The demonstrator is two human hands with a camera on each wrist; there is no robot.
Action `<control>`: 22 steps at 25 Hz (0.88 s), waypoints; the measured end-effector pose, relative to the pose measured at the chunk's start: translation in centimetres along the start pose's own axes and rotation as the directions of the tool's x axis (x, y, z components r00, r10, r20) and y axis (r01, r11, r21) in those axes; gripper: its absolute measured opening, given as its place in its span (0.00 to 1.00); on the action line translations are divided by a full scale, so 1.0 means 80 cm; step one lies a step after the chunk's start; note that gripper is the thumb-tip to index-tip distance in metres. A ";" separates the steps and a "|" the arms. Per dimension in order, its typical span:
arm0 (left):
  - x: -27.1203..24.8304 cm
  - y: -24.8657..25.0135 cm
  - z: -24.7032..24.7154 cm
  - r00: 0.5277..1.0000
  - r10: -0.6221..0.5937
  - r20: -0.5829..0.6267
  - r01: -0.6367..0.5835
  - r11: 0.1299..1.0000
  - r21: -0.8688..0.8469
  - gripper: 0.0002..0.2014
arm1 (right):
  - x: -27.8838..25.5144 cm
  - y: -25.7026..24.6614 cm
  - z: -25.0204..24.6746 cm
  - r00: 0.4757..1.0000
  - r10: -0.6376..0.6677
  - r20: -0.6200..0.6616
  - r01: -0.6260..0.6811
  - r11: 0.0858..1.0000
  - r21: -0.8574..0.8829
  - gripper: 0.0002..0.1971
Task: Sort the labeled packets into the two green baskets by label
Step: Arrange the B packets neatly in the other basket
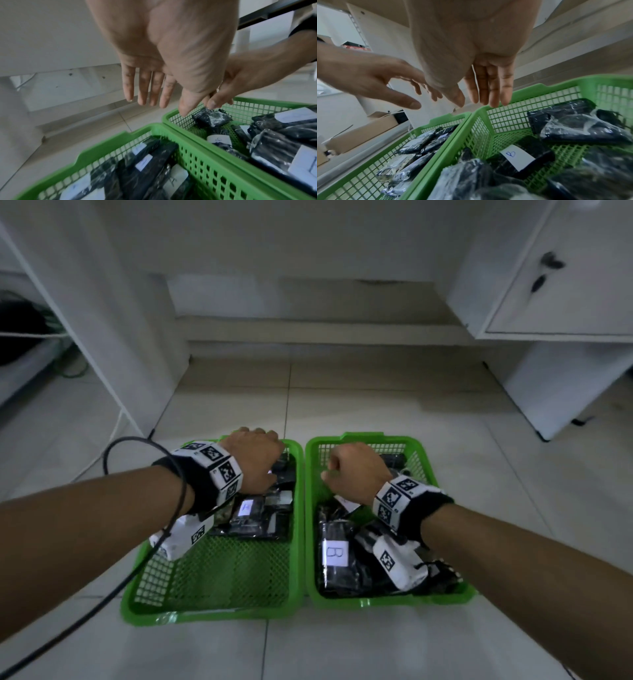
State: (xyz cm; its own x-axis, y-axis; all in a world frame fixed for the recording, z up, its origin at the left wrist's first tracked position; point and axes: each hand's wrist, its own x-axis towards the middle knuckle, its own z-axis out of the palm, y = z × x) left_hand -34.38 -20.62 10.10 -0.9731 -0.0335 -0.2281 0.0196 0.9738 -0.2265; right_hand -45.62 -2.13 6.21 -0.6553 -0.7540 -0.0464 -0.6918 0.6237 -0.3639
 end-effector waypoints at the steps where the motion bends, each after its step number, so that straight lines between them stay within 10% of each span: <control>1: 0.011 0.010 -0.016 1.000 0.014 0.003 -0.014 1.000 0.003 0.19 | -0.002 0.012 0.000 1.000 0.014 0.022 -0.015 1.000 0.024 0.12; 13: 0.019 0.027 0.070 0.896 -0.432 0.100 0.436 0.820 -0.370 0.08 | -0.023 0.049 0.014 0.999 -0.024 0.026 0.021 0.995 0.099 0.07; 22: -0.012 0.023 0.133 0.960 -0.267 0.088 0.278 0.856 -0.436 0.27 | 0.091 -0.060 0.048 0.973 -0.202 0.114 0.210 0.975 -0.067 0.03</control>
State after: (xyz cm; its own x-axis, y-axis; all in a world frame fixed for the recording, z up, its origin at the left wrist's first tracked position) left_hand -30.99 -21.19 -0.21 -0.9189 -0.3121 -0.2413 -0.3542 0.9221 0.1559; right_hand -45.90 -11.44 4.07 -0.4634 -0.8827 -0.0775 -0.8327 0.4637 -0.3027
